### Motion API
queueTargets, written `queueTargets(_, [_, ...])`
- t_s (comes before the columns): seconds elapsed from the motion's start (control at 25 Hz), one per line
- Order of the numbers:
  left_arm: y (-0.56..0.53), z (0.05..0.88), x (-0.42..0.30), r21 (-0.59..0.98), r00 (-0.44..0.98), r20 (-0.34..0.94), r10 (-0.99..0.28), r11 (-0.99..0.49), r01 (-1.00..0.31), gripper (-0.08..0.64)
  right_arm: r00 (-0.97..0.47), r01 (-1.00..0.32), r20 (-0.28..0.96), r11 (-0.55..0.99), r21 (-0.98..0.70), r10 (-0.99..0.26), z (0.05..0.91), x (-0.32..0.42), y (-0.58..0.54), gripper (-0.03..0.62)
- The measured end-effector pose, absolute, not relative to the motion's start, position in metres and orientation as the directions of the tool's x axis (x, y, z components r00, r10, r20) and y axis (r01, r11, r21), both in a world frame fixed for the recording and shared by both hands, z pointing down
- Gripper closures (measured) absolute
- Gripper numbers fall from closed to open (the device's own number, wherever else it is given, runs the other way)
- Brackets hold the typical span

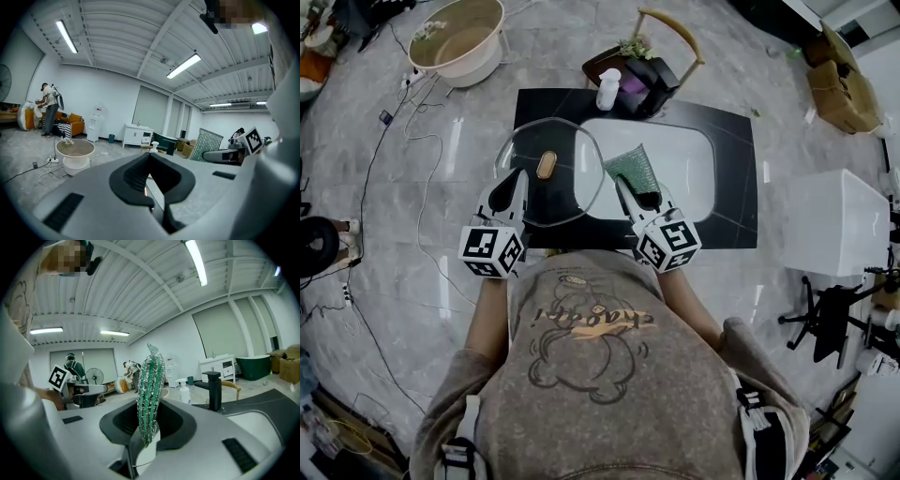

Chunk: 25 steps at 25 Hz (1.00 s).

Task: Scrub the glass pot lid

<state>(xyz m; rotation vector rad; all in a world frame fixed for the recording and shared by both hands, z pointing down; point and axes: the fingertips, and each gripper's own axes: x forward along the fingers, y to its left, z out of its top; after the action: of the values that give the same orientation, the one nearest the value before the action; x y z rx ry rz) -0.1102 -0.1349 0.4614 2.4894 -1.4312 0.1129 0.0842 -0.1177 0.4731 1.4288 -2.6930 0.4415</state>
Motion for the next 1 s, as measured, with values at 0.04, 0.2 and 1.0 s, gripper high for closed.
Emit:
queueTargets(0.04, [-0.135,0.462,-0.11,0.187,0.509,0.196,-0.838,-0.477,-0.859,0.551,-0.565,-0.821,0.185,0.527,-0.22,-0.804,0.475,0.084,-0.118,0.499])
queueTargets(0.2, [-0.133,0.468,-0.106,0.17,0.513,0.201,-0.835,-0.486,-0.857,0.551,-0.563,-0.824,0.187,0.531,-0.197,-0.805,0.479,0.08,-0.118,0.498])
queueTargets(1.0, [-0.129,0.473,-0.114,0.16,0.475,0.214,-0.854,-0.449,-0.879,0.551,-0.565,-0.823,0.185,0.537,-0.182,-0.804,0.475,0.076,-0.115,0.5])
